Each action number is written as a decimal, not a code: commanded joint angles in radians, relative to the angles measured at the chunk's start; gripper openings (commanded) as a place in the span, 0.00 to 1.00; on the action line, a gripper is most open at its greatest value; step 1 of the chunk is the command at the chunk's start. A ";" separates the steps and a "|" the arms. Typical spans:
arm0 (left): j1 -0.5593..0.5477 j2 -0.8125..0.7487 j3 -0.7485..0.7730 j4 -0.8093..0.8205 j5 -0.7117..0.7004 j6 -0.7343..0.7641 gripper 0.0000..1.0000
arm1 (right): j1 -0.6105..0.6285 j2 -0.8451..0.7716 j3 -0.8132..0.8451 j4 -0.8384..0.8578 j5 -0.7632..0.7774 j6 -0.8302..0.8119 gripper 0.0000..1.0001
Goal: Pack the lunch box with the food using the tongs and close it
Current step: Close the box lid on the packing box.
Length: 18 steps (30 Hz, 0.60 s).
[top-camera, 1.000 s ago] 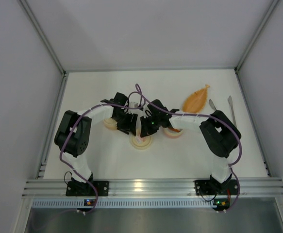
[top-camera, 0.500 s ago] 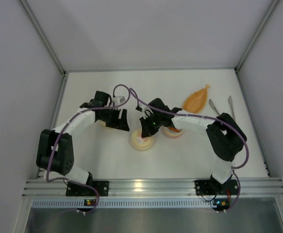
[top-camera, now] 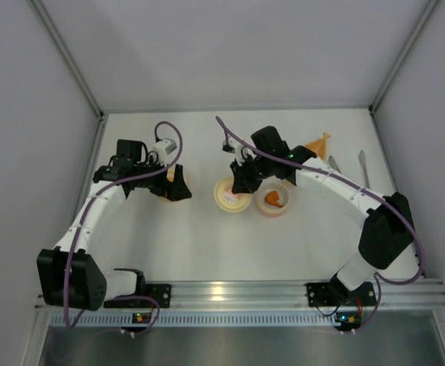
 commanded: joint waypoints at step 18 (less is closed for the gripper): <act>0.032 0.172 0.159 -0.041 0.254 0.009 0.98 | -0.389 0.049 0.171 -0.557 -0.083 -0.668 0.00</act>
